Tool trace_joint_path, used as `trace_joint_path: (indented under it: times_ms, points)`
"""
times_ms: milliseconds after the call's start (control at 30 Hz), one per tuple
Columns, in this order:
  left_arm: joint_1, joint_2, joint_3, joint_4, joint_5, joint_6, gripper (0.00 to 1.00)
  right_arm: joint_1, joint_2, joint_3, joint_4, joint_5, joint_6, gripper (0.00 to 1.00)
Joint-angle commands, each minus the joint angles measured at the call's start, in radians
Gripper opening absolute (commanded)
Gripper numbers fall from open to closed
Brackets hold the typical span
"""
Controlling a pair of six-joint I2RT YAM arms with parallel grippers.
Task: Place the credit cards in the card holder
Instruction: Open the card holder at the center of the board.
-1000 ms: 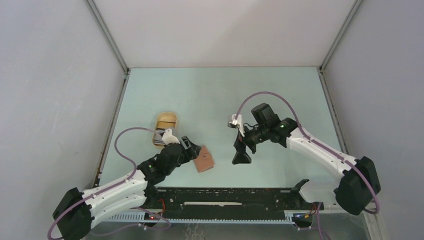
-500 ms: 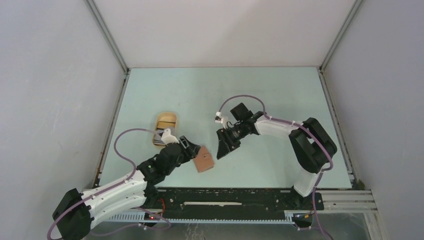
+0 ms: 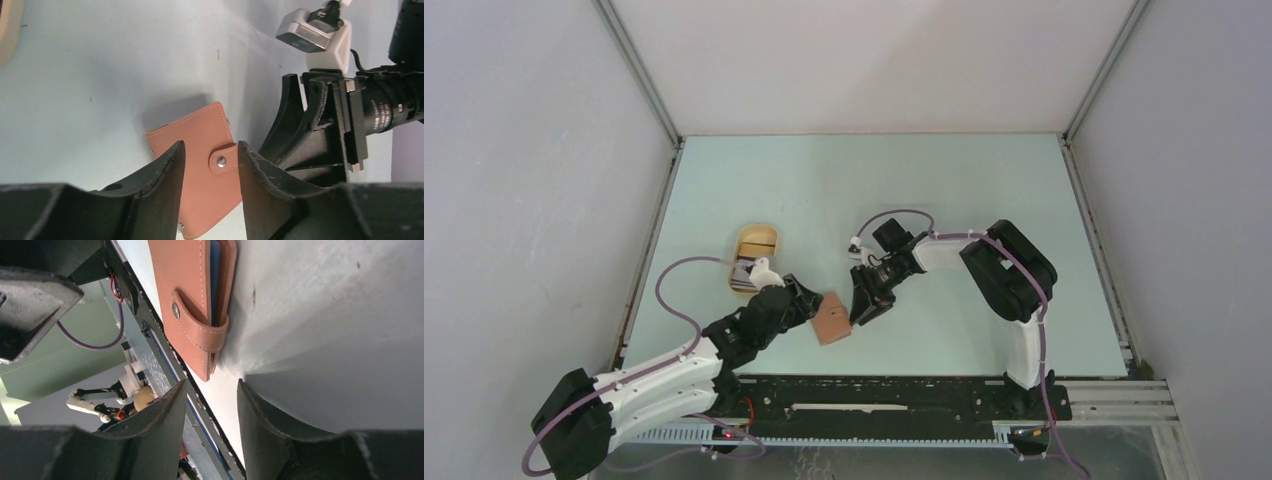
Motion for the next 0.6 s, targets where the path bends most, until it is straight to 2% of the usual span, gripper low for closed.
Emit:
trace_joint_path:
  times_ms: [0, 300, 567]
  points:
    - [-0.006, -0.001, -0.016, 0.050, -0.002, -0.001, 0.48, 0.024, 0.025, 0.048, 0.063, -0.044, 0.072, 0.49]
    - [-0.007, -0.013, -0.025, 0.065, 0.011, 0.005, 0.46, 0.040, 0.097, 0.062, 0.104, -0.082, 0.121, 0.36]
    - [-0.007, -0.045, -0.042, 0.093, 0.037, 0.023, 0.47, 0.004, 0.077, 0.063, 0.088, -0.098, 0.076, 0.02]
